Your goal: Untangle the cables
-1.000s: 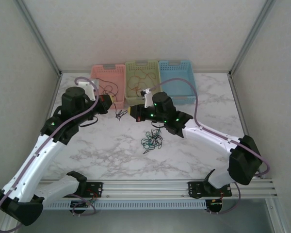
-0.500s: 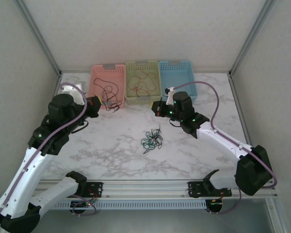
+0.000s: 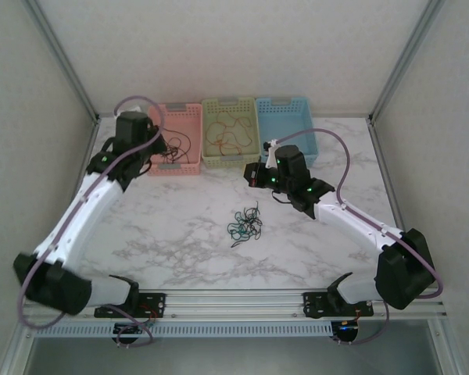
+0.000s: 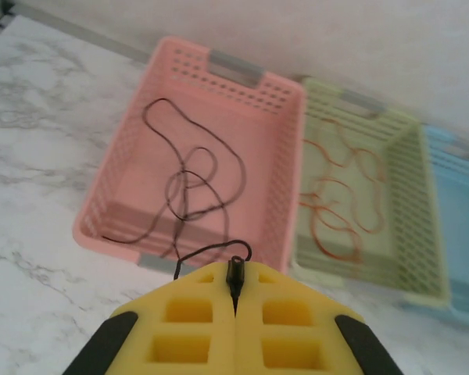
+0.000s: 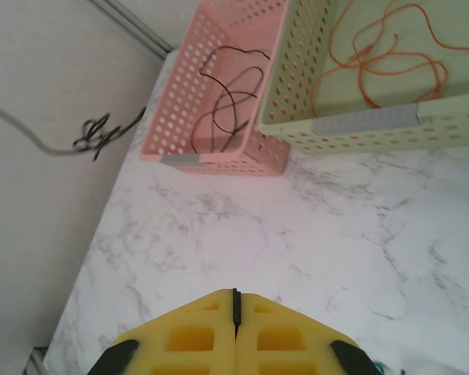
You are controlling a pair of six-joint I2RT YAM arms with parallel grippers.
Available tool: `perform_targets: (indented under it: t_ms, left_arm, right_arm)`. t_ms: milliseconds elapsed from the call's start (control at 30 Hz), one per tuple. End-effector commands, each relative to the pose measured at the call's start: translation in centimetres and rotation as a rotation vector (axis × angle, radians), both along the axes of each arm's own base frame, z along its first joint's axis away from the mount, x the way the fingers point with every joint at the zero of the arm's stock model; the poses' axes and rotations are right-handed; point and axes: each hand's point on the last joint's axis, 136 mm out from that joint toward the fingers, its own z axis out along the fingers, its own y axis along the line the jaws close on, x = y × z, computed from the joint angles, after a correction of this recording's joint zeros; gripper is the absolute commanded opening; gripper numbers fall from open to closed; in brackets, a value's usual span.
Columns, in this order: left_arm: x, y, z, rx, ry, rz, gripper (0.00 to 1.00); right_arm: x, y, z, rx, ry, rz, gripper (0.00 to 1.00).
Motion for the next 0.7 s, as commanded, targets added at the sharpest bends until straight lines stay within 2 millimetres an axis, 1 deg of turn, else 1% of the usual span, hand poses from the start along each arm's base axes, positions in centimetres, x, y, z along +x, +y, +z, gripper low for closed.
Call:
perform_targets:
  t_ms: [0, 133, 233, 267, 367, 400, 433, 467, 500, 567, 633, 667]
  left_arm:
    - [4.3, 1.7, 0.1, 0.009, -0.037, 0.102, 0.00]
    - [9.0, 2.2, -2.5, 0.040, 0.000, 0.136, 0.00]
    - [11.8, 2.1, -4.6, 0.046, 0.023, 0.134, 0.01]
    - [12.4, 2.0, -5.1, 0.051, 0.020, 0.132, 0.08]
    - [13.8, 1.3, -5.9, 0.058, 0.015, 0.101, 0.39]
    - [14.0, 1.2, -5.9, 0.058, 0.016, 0.091, 0.50]
    - [13.9, 1.1, -5.9, 0.058, 0.022, 0.085, 0.58]
    - [13.6, 1.1, -5.7, 0.057, 0.025, 0.079, 0.62]
    - [13.1, 1.1, -5.5, 0.051, 0.028, 0.080, 0.65]
    - [11.7, 1.0, -4.9, 0.029, 0.014, 0.067, 0.69]
    - [9.8, 1.2, -4.1, 0.004, -0.008, 0.058, 0.71]
    - [8.6, 1.2, -3.9, -0.011, -0.010, 0.054, 0.71]
  right_arm:
    - [-0.8, -1.4, -1.0, -0.068, 0.000, -0.005, 0.01]
    - [-2.0, -2.6, -1.9, -0.105, 0.004, -0.005, 0.04]
    - [-2.7, -3.3, -2.3, -0.128, -0.001, -0.004, 0.05]
    - [-2.8, -3.5, -2.5, -0.134, -0.002, -0.004, 0.06]
    - [-3.1, -3.9, -2.9, -0.153, 0.002, -0.008, 0.06]
    - [-3.2, -4.0, -2.9, -0.156, 0.002, -0.006, 0.06]
    - [-3.3, -4.1, -3.0, -0.160, 0.003, -0.005, 0.07]
    - [-3.4, -4.2, -3.1, -0.161, 0.003, -0.007, 0.07]
    - [-3.4, -4.3, -3.2, -0.166, 0.003, -0.009, 0.07]
    - [-3.5, -4.5, -3.4, -0.174, 0.004, -0.011, 0.08]
    - [-3.6, -4.6, -3.8, -0.188, 0.009, -0.013, 0.09]
    - [-3.6, -4.8, -4.2, -0.202, 0.019, -0.017, 0.11]
